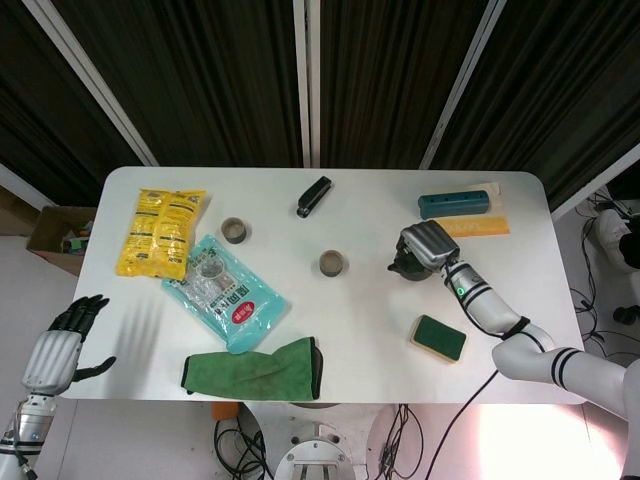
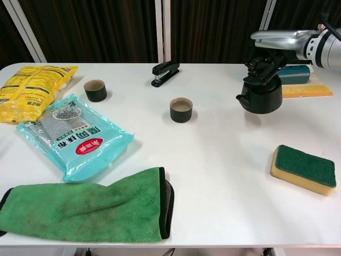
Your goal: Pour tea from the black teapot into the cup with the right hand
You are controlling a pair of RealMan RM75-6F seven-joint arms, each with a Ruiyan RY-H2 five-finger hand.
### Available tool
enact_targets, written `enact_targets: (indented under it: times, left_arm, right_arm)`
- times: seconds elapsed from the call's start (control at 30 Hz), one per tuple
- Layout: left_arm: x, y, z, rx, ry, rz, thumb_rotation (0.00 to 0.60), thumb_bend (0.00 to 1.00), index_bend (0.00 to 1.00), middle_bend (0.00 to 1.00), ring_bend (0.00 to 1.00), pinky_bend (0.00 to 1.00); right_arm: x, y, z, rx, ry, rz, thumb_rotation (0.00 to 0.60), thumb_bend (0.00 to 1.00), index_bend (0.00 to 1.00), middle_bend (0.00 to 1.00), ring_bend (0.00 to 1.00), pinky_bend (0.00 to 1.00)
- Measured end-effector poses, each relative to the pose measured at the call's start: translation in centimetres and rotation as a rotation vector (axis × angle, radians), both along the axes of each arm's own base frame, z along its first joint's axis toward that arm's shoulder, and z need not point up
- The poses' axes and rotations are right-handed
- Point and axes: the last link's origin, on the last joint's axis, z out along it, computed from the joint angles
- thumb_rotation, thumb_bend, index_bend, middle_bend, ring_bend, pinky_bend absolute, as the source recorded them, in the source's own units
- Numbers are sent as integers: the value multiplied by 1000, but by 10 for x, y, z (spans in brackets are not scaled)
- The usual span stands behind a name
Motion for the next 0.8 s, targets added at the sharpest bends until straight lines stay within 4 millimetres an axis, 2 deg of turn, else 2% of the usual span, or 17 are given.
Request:
enact_targets:
  times: [0.17, 0.27, 0.63, 0.8]
  left_arm:
    - [1, 0, 1, 5, 3, -2, 600, 130, 121, 87, 79, 228]
    - [1, 0, 2, 9, 4, -1, 600, 130, 121, 87, 79, 228]
    - [1, 0, 2, 4, 10, 3, 600, 130, 121, 87, 79, 227]
    - [1, 0, 3, 6, 12, 2, 600, 130, 121, 87, 79, 228]
  right_arm:
    - [-23, 2, -6, 5, 4, -49, 583, 366, 1000, 1000, 903, 626]
    - [-31, 3, -10, 10, -8, -66, 581, 366, 1000, 1000, 903, 626]
    - [-43, 5, -19, 17, -71, -97, 583, 363, 1000, 1000, 903, 625]
    - [-45, 5, -21, 18, -82, -93, 582, 330, 1000, 1000, 902, 618]
